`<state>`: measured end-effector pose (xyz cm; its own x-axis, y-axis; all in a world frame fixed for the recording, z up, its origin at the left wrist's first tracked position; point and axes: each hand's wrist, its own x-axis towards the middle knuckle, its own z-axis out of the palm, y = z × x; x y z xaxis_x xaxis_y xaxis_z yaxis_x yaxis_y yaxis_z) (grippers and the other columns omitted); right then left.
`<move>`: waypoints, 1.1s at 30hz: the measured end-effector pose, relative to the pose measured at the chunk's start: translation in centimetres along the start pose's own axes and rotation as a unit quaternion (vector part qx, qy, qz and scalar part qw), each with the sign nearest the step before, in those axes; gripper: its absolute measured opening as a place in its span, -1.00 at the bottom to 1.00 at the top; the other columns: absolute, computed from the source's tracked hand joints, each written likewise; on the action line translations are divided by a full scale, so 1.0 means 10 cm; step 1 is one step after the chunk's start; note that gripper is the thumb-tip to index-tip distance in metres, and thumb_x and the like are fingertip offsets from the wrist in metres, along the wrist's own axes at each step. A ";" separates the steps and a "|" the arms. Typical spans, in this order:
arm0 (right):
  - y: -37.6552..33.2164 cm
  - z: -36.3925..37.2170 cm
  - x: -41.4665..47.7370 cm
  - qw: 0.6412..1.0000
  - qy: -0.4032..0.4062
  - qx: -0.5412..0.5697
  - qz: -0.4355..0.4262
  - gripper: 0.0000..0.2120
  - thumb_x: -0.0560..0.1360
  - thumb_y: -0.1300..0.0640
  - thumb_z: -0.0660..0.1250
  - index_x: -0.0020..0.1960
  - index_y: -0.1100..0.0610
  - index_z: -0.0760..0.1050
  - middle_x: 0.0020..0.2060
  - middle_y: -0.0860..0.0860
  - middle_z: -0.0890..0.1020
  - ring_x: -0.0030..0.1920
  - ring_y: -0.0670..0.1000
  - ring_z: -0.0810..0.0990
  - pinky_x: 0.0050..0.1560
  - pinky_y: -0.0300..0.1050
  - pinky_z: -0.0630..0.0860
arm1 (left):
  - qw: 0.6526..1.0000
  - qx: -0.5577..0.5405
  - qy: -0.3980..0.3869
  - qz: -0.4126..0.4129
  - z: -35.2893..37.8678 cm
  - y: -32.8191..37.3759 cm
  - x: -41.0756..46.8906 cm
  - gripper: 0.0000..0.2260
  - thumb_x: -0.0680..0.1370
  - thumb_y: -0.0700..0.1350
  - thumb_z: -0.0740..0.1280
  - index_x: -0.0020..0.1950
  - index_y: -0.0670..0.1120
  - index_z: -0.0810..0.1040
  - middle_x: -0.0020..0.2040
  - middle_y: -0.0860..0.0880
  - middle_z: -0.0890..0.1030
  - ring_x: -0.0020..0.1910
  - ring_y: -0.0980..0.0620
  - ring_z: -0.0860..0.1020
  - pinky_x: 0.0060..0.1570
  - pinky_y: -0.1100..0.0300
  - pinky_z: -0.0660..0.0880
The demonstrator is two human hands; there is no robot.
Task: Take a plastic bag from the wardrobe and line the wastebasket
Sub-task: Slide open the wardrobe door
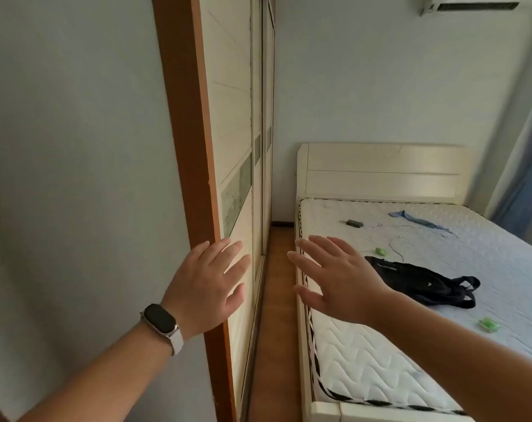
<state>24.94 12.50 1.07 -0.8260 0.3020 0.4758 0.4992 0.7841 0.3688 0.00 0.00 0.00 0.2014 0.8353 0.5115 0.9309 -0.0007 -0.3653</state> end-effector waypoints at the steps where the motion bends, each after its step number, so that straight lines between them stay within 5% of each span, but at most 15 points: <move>1: 0.02 0.04 0.06 1.000 -0.008 0.004 -0.004 -0.49 0.58 -0.24 0.17 0.41 0.02 0.41 0.36 0.03 0.51 0.37 0.12 0.46 0.35 0.10 0.41 | 1.000 -0.003 -0.010 -0.003 0.01 -0.03 0.04 -0.59 0.54 0.11 0.19 0.31 -0.04 0.52 0.32 -0.13 0.56 0.31 -0.17 0.51 0.25 -0.11 0.47; 23: 1.45 1.63 1.50 0.977 0.100 0.143 -0.125 -0.47 0.56 -0.26 0.14 0.41 0.00 0.40 0.38 0.03 0.50 0.38 0.12 0.46 0.37 0.10 0.39 | 0.978 0.130 -0.046 -0.157 0.60 -0.22 1.55 -0.60 0.55 0.08 0.19 0.29 -0.07 0.56 0.31 -0.13 0.57 0.32 -0.16 0.50 0.25 -0.18 0.46; 33: 1.33 2.01 2.23 0.946 0.156 0.231 -0.165 -0.49 0.57 -0.24 0.14 0.40 0.02 0.43 0.38 0.06 0.50 0.39 0.13 0.46 0.38 0.09 0.37 | 0.957 0.233 -0.053 -0.165 0.56 -0.45 1.88 -0.63 0.58 0.06 0.16 0.30 -0.05 0.54 0.34 -0.13 0.55 0.35 -0.17 0.47 0.28 -0.17 0.44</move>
<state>7.93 40.58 0.56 -0.7637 -0.1196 0.6344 -0.0004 0.9828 0.1847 -2.07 18.76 6.92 -0.1357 0.7992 0.5855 0.6965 0.4973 -0.5174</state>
